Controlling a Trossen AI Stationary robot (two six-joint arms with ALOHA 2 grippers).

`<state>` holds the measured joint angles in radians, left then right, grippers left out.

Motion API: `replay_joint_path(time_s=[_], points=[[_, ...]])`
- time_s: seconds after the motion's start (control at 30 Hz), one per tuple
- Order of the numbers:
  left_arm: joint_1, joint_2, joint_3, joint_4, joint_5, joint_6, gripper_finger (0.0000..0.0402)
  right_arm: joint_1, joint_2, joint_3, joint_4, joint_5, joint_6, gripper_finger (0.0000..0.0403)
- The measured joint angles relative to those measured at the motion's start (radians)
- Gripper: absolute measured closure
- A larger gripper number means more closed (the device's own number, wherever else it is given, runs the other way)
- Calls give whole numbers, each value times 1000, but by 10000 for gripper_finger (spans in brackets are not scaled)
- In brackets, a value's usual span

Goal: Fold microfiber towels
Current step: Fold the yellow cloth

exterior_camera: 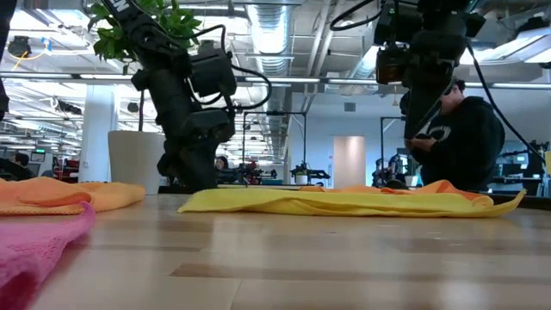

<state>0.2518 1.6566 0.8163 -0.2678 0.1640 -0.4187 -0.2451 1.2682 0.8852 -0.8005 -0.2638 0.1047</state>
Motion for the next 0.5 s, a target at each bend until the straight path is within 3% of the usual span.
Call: replay_joint_path(time_s=[0.13,0.3,0.5], points=[[-1,1,0,-18,16,-4,275,0,0,0,0,1,0,219],[-2,0,0,-29,22,10,379,0,0,0,0,4,0,226],[-2,-3,25,-37,103,6,398,-22,0,0,-10,4,0,234]])
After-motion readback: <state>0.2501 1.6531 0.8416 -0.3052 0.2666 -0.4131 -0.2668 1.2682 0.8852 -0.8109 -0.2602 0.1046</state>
